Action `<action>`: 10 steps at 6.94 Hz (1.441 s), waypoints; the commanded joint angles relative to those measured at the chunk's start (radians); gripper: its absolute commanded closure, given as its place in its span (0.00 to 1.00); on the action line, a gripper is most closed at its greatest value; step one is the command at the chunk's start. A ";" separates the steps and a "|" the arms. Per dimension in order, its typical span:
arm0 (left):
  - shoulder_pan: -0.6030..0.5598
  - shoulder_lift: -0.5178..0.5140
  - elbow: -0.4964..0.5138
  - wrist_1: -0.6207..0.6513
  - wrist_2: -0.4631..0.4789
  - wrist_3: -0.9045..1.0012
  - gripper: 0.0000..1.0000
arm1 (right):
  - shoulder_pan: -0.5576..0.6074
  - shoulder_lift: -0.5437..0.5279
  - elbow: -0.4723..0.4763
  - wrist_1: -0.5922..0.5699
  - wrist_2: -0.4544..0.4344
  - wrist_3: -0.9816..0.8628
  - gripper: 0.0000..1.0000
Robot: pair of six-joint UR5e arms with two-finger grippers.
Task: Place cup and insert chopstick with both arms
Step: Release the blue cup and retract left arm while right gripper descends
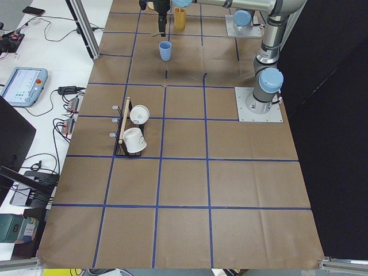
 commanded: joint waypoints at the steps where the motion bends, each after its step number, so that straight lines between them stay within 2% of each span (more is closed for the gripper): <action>1: 0.030 0.058 -0.102 0.017 0.001 0.017 0.00 | 0.000 -0.002 0.010 0.035 -0.004 -0.004 0.23; 2: 0.030 0.087 -0.136 0.061 0.004 0.020 0.00 | 0.000 0.000 0.013 0.026 -0.004 -0.004 0.26; 6: 0.040 0.127 -0.166 0.051 0.007 0.020 0.00 | -0.026 0.000 0.028 0.028 -0.006 -0.003 0.46; 7: 0.039 0.153 -0.180 0.054 0.012 0.018 0.00 | -0.026 0.001 0.030 0.031 -0.006 0.001 0.55; 8: 0.042 0.174 -0.182 0.045 0.075 0.009 0.00 | -0.026 0.000 0.028 0.031 -0.006 0.005 0.64; 10: 0.043 0.158 -0.176 0.051 0.078 0.009 0.00 | -0.026 0.000 0.028 0.034 -0.007 0.014 0.79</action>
